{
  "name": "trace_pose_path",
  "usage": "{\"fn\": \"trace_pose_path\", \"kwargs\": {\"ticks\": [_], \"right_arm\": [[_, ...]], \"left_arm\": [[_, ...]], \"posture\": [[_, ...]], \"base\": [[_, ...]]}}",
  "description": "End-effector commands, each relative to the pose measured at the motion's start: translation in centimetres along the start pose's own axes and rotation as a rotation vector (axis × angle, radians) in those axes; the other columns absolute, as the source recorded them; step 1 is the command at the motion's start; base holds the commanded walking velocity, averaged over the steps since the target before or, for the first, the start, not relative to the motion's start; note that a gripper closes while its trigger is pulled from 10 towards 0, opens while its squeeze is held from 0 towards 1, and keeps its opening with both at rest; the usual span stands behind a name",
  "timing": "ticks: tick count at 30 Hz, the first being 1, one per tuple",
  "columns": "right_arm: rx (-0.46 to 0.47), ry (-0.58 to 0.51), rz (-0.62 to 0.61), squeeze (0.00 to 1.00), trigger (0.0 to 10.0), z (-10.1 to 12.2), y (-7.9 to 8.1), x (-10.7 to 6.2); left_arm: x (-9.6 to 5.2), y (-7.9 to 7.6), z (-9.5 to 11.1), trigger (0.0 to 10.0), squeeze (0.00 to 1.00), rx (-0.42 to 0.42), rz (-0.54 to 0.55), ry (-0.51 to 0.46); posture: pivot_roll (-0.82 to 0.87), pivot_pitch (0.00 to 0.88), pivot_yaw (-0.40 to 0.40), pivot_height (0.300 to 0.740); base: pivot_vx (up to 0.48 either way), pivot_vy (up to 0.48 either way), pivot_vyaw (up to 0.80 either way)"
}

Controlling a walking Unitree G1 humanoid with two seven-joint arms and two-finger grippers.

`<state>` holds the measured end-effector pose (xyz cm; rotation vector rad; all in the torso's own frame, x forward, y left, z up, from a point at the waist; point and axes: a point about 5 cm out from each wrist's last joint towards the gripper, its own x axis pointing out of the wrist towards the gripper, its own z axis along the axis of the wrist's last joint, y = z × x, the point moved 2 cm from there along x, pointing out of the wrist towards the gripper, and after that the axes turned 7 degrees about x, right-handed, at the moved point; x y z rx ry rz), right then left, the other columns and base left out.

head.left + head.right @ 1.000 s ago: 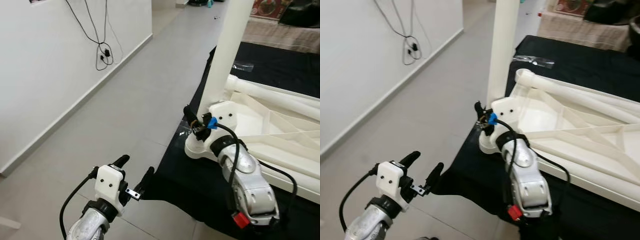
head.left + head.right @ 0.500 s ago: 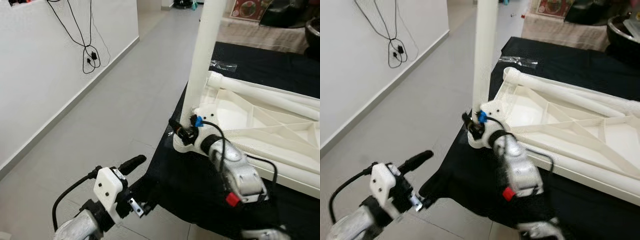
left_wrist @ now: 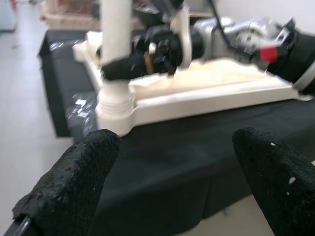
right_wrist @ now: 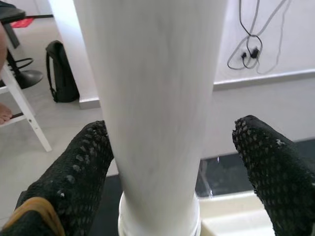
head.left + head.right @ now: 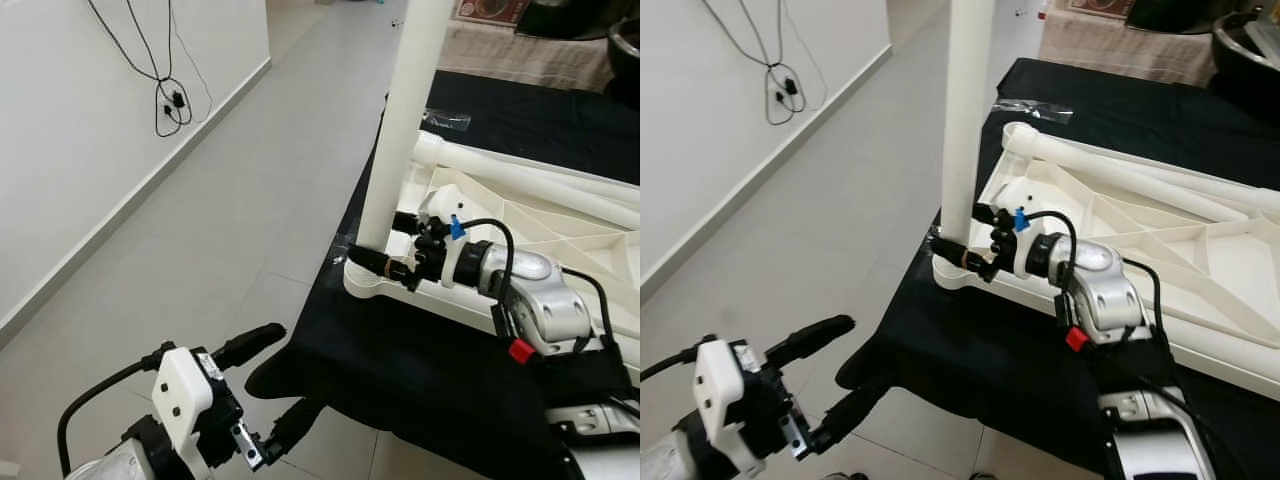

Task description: Building children table

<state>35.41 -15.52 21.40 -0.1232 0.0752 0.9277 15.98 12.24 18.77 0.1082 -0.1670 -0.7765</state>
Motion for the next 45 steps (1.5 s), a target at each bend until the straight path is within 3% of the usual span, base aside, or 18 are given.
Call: {"fn": "trace_pose_path", "kwargs": {"ticks": [1, 2, 3, 4, 5, 6, 15, 18, 20, 23, 33, 37, 38, 40, 42, 43, 44, 45], "right_arm": [[-0.009, 0.000, 0.007, 0.00, 10.0, -0.1, -0.2, -0.2], [-0.012, 0.006, 0.006, 0.00, 8.5, -0.2, -0.5, -0.3], [-0.012, 0.006, 0.006, 0.00, 8.5, -0.2, -0.5, -0.3], [-0.017, 0.013, -0.013, 0.00, 3.2, -0.3, -1.0, -0.4], [-0.017, 0.013, -0.013, 0.00, 3.2, -0.3, -1.0, -0.4], [-0.020, 0.017, -0.019, 0.00, 0.0, -0.4, -1.4, -0.6], [0.064, 0.036, -0.143, 0.00, 0.0, -2.3, -2.0, -1.1], [0.130, 0.083, -0.474, 0.00, 0.0, -5.4, -2.7, -2.0], [0.130, 0.083, -0.474, 0.00, 0.0, -5.4, -2.7, -2.0], [0.176, 0.176, -0.982, 0.00, 0.0, -9.9, -3.4, -7.2], [0.203, 0.171, -1.019, 0.00, 0.0, -10.0, -3.4, -7.3], [0.241, 0.125, -0.911, 0.00, 0.0, -8.8, -1.8, -5.0], [0.252, 0.077, -0.851, 0.00, 10.0, -8.1, -1.2, -3.9], [0.238, -0.033, -0.663, 0.00, 10.0, -5.9, 0.3, -1.8], [0.238, -0.033, -0.663, 0.00, 10.0, -5.9, 0.3, -1.8], [0.224, -0.083, -0.541, 0.28, 10.0, -4.8, 1.0, -1.0], [0.224, -0.083, -0.541, 0.28, 10.0, -4.8, 1.0, -1.0], [0.222, -0.136, -0.454, 1.00, 10.0, -3.7, 1.2, -0.6]], "left_arm": [[-0.3, 0.0, 0.0, 10.0, 0.00, 0.005, 0.001, 0.023], [-0.6, 0.3, 0.1, 10.0, 0.00, 0.014, 0.021, 0.036], [-0.6, 0.3, 0.1, 10.0, 0.00, 0.014, 0.021, 0.036], [-0.9, 0.7, 0.1, 10.0, 0.00, 0.030, 0.048, 0.049], [-0.9, 0.7, 0.1, 10.0, 0.00, 0.030, 0.048, 0.049], [-1.2, 1.2, 0.1, 10.0, 0.00, 0.045, 0.076, 0.062], [-2.1, 3.0, -0.2, 10.0, 0.00, 0.085, 0.145, 0.104], [-2.3, 3.3, 0.1, 10.0, 0.00, 0.094, 0.159, 0.106], [-2.3, 3.3, 0.1, 10.0, 0.00, 0.094, 0.159, 0.106], [-2.3, 3.6, 0.5, 10.0, 0.00, 0.100, 0.180, 0.095], [-2.2, 3.8, 0.5, 10.0, 0.00, 0.101, 0.189, 0.088], [-1.9, 3.8, 0.5, 10.0, 0.00, 0.096, 0.188, 0.079], [-1.7, 3.8, 0.5, 10.0, 0.00, 0.094, 0.186, 0.076], [-1.4, 3.8, 0.5, 10.0, 0.00, 0.088, 0.180, 0.069], [-1.4, 3.8, 0.5, 10.0, 0.00, 0.088, 0.180, 0.069], [-1.3, 3.7, 0.5, 10.0, 0.00, 0.085, 0.177, 0.065], [-1.3, 3.7, 0.5, 10.0, 0.00, 0.085, 0.177, 0.065], [-1.1, 3.6, 0.4, 10.0, 0.00, 0.081, 0.173, 0.061]], "posture": [[0.06, 0.168, -0.034, 0.740], [0.06, 0.168, -0.034, 0.740], [0.06, 0.168, -0.034, 0.740], [0.07, 0.172, -0.036, 0.740], [0.07, 0.172, -0.036, 0.740], [0.08, 0.173, -0.037, 0.740], [0.07, 0.176, -0.039, 0.740], [0.07, 0.183, -0.044, 0.740], [0.07, 0.183, -0.044, 0.740], [0.08, 0.187, -0.047, 0.740], [0.07, 0.180, -0.052, 0.740], [0.07, 0.178, -0.052, 0.740], [0.06, 0.178, -0.052, 0.740], [0.06, 0.174, -0.048, 0.740], [0.06, 0.174, -0.048, 0.740], [0.06, 0.173, -0.048, 0.740], [0.06, 0.173, -0.048, 0.740], [0.06, 0.172, -0.049, 0.740]], "base": [[0.000, 0.000, 0.00], [0.000, 0.000, 0.00], [0.000, 0.000, 0.00], [0.000, 0.000, 0.00], [0.000, 0.000, 0.00], [0.000, 0.000, 0.00], [0.000, 0.000, 0.00], [0.000, 0.000, 0.00], [0.000, 0.000, 0.00], [0.000, 0.000, 0.00], [0.000, 0.000, 0.00], [0.000, 0.000, 0.00], [0.000, 0.000, 0.00], [0.000, 0.000, 0.00], [0.000, 0.000, 0.00], [0.000, 0.000, 0.00], [0.000, 0.000, 0.00], [0.000, 0.000, 0.00]]}}
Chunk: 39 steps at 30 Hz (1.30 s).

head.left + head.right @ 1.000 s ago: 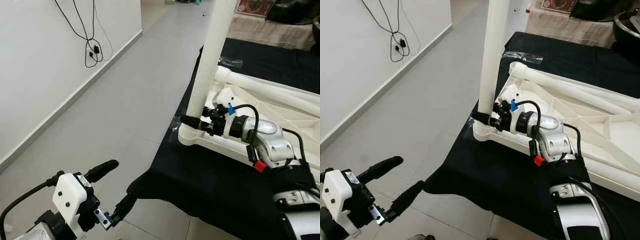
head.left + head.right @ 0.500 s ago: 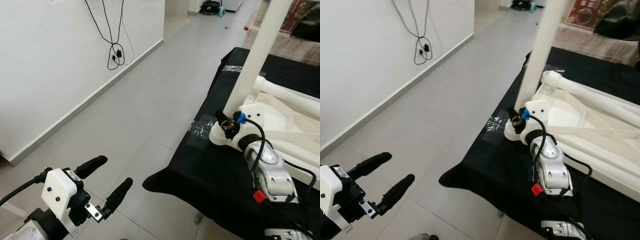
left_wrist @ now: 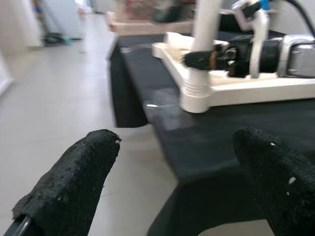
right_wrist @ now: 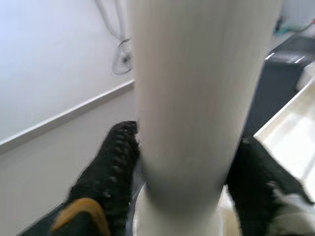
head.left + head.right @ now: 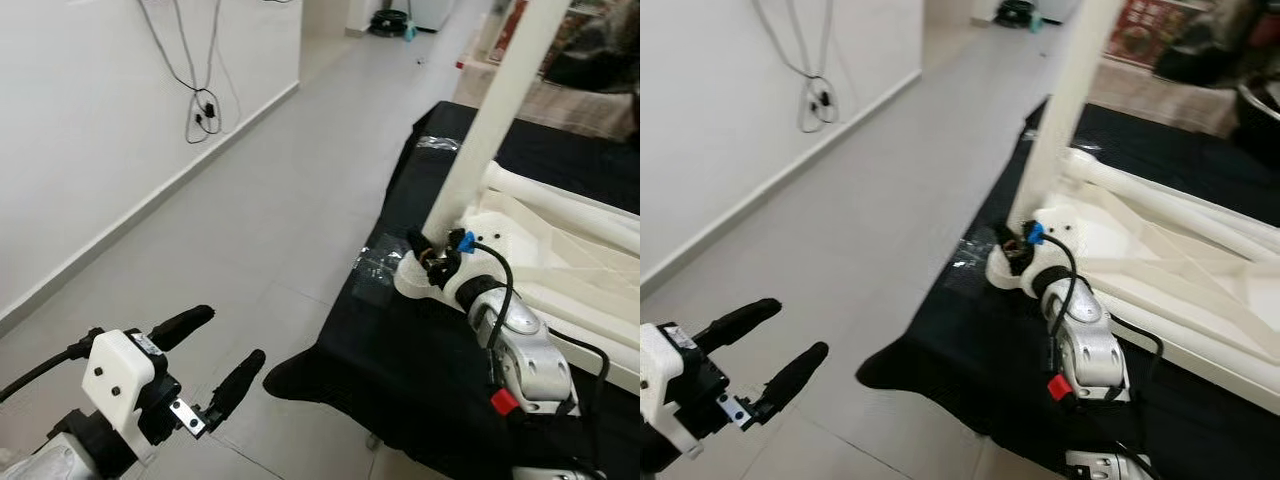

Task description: Building children table

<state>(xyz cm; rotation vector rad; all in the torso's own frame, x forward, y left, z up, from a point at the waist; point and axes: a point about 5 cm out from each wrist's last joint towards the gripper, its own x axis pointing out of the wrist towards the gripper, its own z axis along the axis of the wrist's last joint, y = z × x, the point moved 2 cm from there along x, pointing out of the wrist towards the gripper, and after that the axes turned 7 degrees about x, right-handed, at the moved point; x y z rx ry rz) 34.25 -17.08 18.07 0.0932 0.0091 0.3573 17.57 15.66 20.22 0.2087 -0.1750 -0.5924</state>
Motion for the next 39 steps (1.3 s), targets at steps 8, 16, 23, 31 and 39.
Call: {"fn": "trace_pose_path", "kwargs": {"ticks": [8, 16, 23, 31, 39], "right_arm": [[-0.066, -0.046, 0.518, 0.00, 10.0, 3.9, 2.0, 0.5], [-0.120, 0.096, 0.887, 0.00, 6.8, 3.4, 4.7, -0.4], [-0.115, 0.138, 1.003, 0.00, 0.0, 2.9, 5.4, 0.1], [-0.073, 0.147, 0.869, 0.00, 0.0, 0.8, 5.1, 0.1], [-0.069, 0.128, 0.056, 0.00, 0.0, -2.9, 2.4, -0.7]], "left_arm": [[0.7, -0.9, -0.4, 10.0, 0.00, -0.045, -0.025, 0.001], [1.0, -1.3, -0.1, 10.0, 0.00, -0.052, -0.039, -0.007], [1.1, -1.5, 0.1, 10.0, 0.00, -0.055, -0.050, -0.011], [1.3, -1.9, 0.2, 10.0, 0.00, -0.061, -0.064, -0.012], [1.5, -1.9, 0.2, 10.0, 0.00, -0.064, -0.067, -0.016]], "posture": [[0.07, 0.163, -0.045, 0.740], [0.09, 0.175, -0.038, 0.740], [0.09, 0.186, -0.034, 0.740], [0.06, 0.199, -0.046, 0.740], [0.04, 0.204, -0.051, 0.740]], "base": [[0.000, 0.000, 0.00], [0.000, 0.000, 0.00], [0.000, 0.000, 0.00], [0.000, 0.000, 0.00], [0.000, 0.000, 0.00]]}}
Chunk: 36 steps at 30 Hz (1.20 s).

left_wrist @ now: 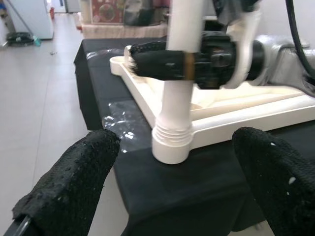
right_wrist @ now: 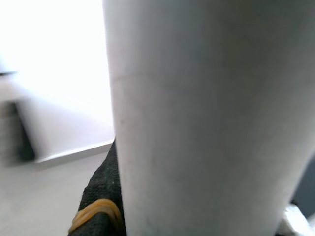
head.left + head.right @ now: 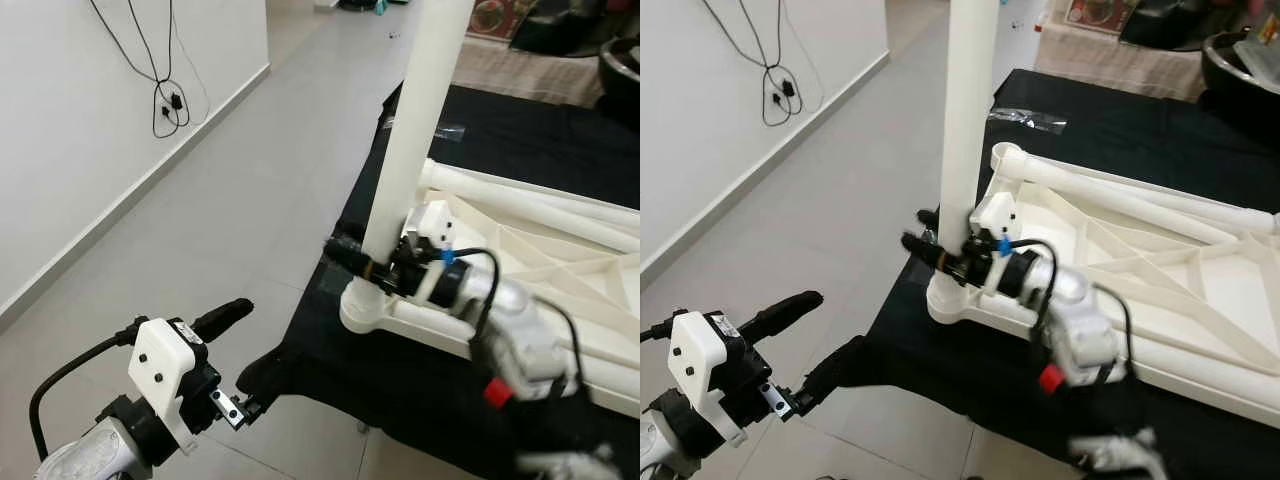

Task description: Building children table

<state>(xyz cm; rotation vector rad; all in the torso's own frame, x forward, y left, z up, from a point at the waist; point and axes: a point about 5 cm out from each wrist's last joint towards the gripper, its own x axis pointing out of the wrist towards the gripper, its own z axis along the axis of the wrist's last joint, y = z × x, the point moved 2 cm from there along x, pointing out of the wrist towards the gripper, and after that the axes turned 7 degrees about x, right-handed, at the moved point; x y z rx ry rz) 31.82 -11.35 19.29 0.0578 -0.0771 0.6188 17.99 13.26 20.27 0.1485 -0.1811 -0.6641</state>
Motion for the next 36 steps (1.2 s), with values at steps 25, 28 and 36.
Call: {"fn": "trace_pose_path", "kwargs": {"ticks": [25, 28, 36], "right_arm": [[0.114, -0.003, 0.252, 1.00, 10.0, 0.8, 3.6, -0.2], [0.057, 0.041, 0.478, 0.00, 10.0, 0.6, 4.6, -0.7], [0.003, 0.116, 0.658, 0.00, 0.0, 0.6, 3.4, 0.7]], "left_arm": [[0.9, 0.0, -0.5, 10.0, 0.00, -0.016, -0.009, -0.001], [1.0, -0.3, -0.5, 10.0, 0.00, -0.023, -0.012, -0.005], [1.1, -0.5, -0.4, 10.0, 0.00, -0.024, -0.010, -0.005]], "posture": [[0.04, 0.189, -0.027, 0.740], [0.04, 0.187, -0.027, 0.740], [0.07, 0.191, -0.035, 0.740]], "base": [[0.000, 0.000, 0.00], [0.000, 0.000, 0.00], [0.000, 0.000, 0.00]]}}
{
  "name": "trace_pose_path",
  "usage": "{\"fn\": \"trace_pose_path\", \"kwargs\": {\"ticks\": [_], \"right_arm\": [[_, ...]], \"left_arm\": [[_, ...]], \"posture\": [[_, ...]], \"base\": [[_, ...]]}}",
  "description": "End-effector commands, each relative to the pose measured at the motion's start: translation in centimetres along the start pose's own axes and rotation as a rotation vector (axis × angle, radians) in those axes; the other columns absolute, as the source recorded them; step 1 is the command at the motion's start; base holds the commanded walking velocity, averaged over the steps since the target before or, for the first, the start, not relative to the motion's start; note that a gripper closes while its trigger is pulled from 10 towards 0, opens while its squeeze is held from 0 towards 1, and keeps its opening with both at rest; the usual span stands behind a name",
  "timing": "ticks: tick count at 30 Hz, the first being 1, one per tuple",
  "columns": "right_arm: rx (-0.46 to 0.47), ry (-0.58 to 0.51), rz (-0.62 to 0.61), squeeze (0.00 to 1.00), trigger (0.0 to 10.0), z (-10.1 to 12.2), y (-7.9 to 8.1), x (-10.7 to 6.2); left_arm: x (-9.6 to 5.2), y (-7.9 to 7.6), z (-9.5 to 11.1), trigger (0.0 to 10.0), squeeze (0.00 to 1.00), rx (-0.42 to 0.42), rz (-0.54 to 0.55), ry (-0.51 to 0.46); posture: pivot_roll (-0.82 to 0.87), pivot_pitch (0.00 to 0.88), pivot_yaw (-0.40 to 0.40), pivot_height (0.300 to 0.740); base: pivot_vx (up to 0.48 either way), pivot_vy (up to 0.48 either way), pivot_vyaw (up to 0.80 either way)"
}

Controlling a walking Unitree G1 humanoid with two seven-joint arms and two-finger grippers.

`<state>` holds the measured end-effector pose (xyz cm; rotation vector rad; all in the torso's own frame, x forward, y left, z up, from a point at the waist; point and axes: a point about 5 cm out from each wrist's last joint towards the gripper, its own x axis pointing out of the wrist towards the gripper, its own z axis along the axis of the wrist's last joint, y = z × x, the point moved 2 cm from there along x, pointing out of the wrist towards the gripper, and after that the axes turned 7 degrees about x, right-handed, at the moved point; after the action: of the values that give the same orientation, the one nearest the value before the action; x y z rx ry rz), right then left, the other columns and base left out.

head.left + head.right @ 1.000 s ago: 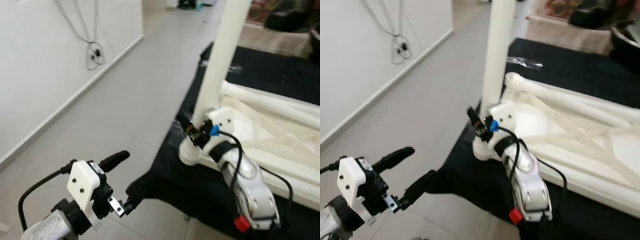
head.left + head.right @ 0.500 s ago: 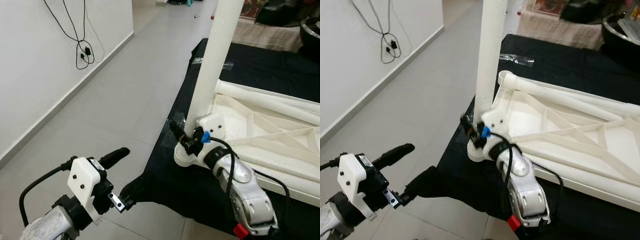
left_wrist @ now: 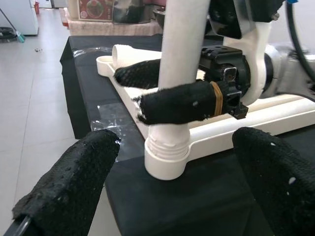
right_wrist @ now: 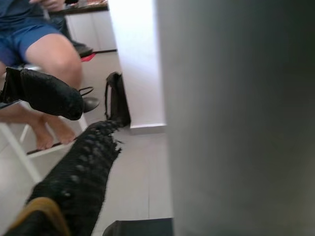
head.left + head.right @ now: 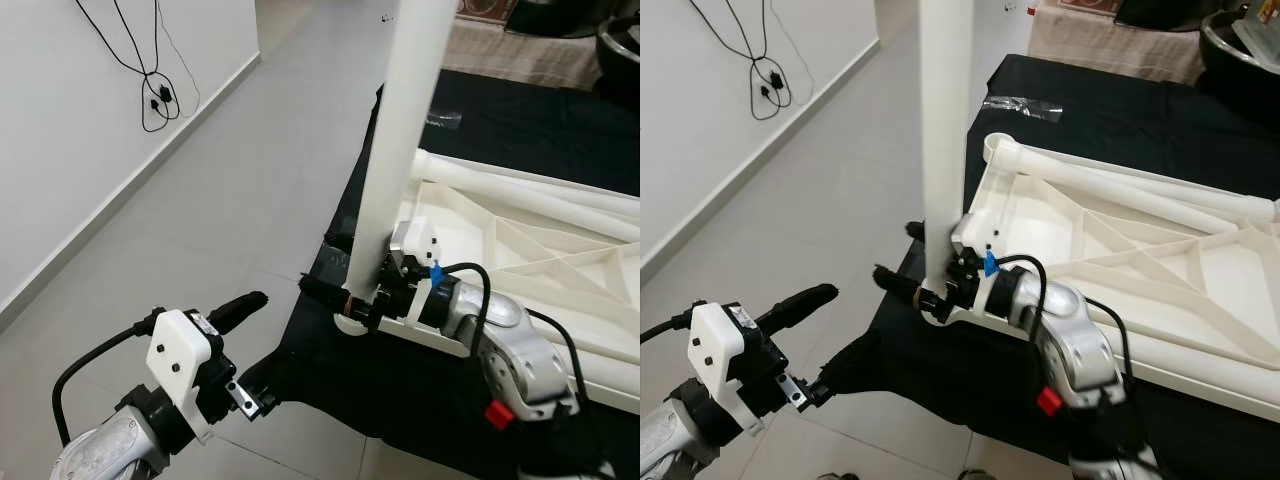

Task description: Building children table

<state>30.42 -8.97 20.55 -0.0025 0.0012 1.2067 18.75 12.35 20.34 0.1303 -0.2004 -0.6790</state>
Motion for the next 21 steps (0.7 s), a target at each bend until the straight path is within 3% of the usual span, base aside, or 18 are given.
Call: {"fn": "trace_pose_path", "kwargs": {"ticks": [1, 8, 14, 16, 17, 18, 19, 20, 21], "right_arm": [[0.011, 0.010, 0.092, 0.00, 0.0, -0.3, -0.1, 1.0], [0.015, 0.013, 0.181, 0.00, 0.0, -0.1, -0.2, 1.4], [0.024, 0.041, 0.127, 0.00, 0.0, -1.3, 0.2, 0.5], [0.074, 0.081, -0.079, 0.00, 0.0, -2.9, 0.3, 0.2], [0.050, 0.100, -0.308, 0.00, 0.0, -3.8, -0.1, -0.1], [0.036, 0.106, -0.732, 0.00, 0.0, -4.4, -2.2, -1.9], [0.033, 0.136, -0.899, 0.00, 0.0, -5.5, -1.6, -3.9], [0.033, 0.136, -0.899, 0.00, 0.0, -5.5, -1.6, -3.9], [0.059, 0.167, -0.987, 0.00, 0.0, -6.6, -0.2, -5.8]], "left_arm": [[0.0, -0.2, -0.3, 10.0, 0.00, -0.011, 0.004, 0.019], [0.1, -0.1, 0.0, 10.0, 0.00, -0.004, 0.008, 0.013], [0.2, 0.0, 0.1, 10.0, 0.00, -0.001, 0.006, 0.009], [0.4, 0.0, 0.1, 10.0, 0.00, 0.000, -0.004, 0.005], [0.5, 0.0, 0.2, 10.0, 0.00, 0.000, -0.008, 0.003], [0.6, 0.0, 0.2, 10.0, 0.00, 0.001, -0.014, 0.003], [0.6, 0.0, 0.2, 10.0, 0.00, 0.002, -0.018, 0.002], [0.6, 0.0, 0.2, 10.0, 0.00, 0.002, -0.018, 0.002], [0.6, 0.2, 0.1, 10.0, 0.00, 0.003, -0.021, 0.004]], "posture": [[0.08, 0.193, -0.035, 0.740], [0.09, 0.197, -0.030, 0.740], [0.08, 0.199, -0.023, 0.740], [0.08, 0.200, -0.020, 0.740], [0.08, 0.198, -0.019, 0.740], [0.08, 0.198, -0.019, 0.740], [0.08, 0.193, -0.020, 0.740], [0.08, 0.193, -0.020, 0.740], [0.07, 0.195, -0.016, 0.740]], "base": [[0.000, 0.000, 0.00], [0.000, 0.000, 0.00], [0.000, 0.000, 0.00], [0.000, 0.000, 0.00], [0.000, 0.000, 0.00], [0.000, 0.000, 0.00], [0.000, 0.000, 0.00], [0.000, 0.000, 0.00], [0.000, 0.000, 0.00]]}}
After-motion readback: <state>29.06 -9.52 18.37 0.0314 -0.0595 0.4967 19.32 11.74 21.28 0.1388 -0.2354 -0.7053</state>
